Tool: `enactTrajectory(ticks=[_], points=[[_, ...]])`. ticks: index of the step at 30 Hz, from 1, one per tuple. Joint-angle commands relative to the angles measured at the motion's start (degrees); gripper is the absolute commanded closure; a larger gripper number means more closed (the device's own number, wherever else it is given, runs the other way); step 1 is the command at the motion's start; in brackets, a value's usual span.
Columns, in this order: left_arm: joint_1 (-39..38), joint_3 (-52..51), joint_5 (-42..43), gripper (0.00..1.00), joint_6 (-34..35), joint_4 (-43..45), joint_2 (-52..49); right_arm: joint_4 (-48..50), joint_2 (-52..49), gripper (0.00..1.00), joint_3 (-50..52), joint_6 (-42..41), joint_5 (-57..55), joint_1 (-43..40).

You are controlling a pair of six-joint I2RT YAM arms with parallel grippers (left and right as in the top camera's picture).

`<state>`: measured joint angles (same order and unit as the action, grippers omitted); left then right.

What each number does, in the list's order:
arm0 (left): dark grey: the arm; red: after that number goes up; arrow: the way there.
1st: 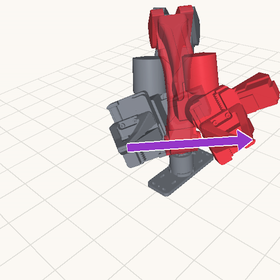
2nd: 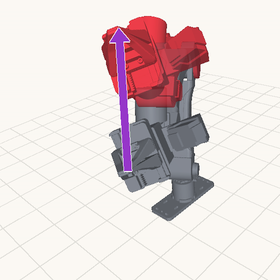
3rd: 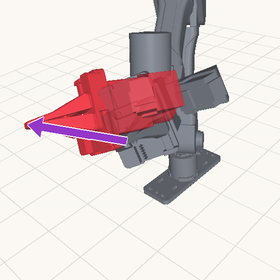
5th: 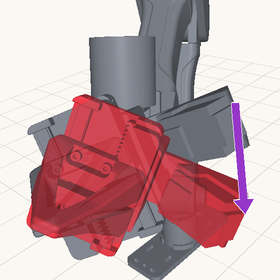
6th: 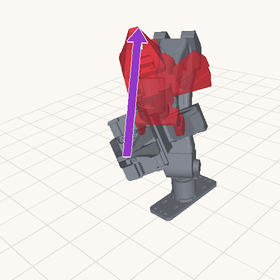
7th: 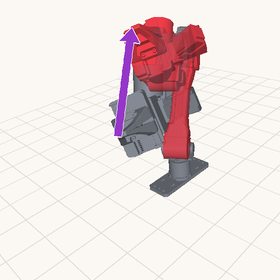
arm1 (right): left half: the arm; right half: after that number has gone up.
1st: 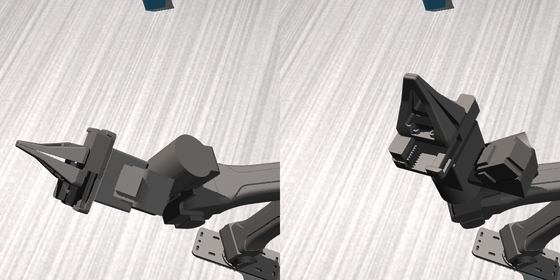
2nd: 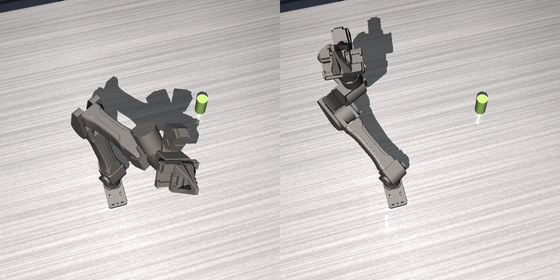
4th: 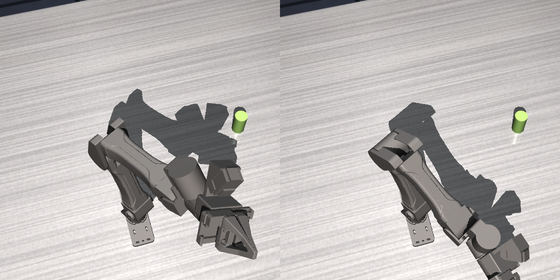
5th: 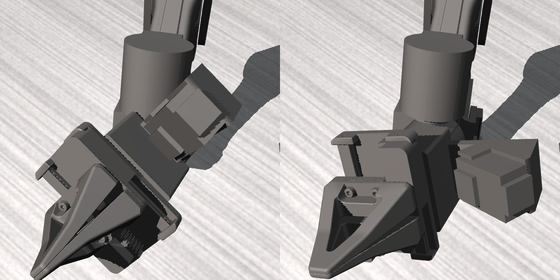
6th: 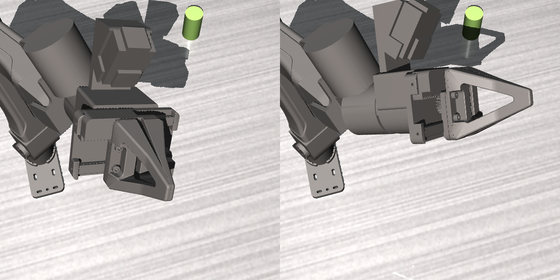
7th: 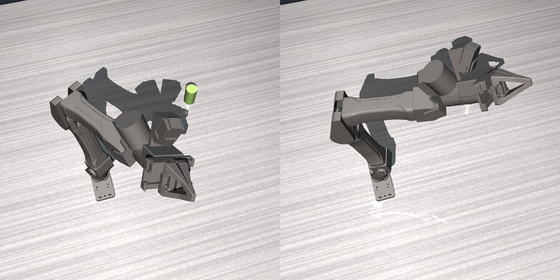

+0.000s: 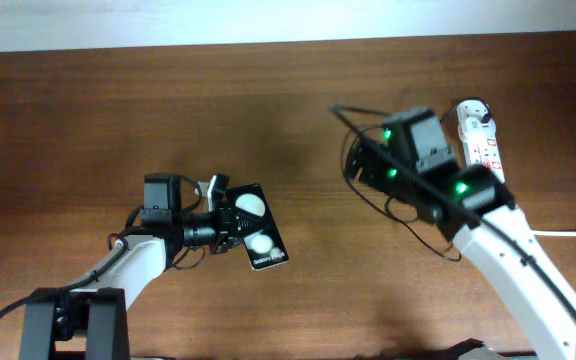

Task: Plug charger to phone and switch on socket
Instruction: 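Move the right gripper to the black cable and grasp the USB-C plug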

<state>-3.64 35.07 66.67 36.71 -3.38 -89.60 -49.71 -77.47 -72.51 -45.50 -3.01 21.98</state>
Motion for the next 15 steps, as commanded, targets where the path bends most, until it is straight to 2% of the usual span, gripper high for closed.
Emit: enactTrajectory(ticks=[1,5,9,12,15], points=[[0.04,0.24,-0.11,1.00,0.09,0.35,0.04,-4.76,-7.41,0.03,-8.79,1.81,-5.46,-2.69],[0.04,0.24,-0.09,1.00,0.09,0.33,0.04,-5.75,-19.28,0.03,-17.75,1.77,-6.69,-6.69],[0.04,0.24,-0.11,1.00,0.11,0.33,0.04,1.29,-27.02,0.07,-19.17,1.73,-6.69,-9.01],[0.04,0.24,-0.11,1.00,0.11,0.33,0.04,7.48,-32.52,0.14,-19.17,1.20,-6.71,-10.08],[0.04,0.24,-0.15,1.00,0.09,0.33,0.04,9.49,-37.29,0.15,-19.17,-6.88,-6.67,-11.21]])
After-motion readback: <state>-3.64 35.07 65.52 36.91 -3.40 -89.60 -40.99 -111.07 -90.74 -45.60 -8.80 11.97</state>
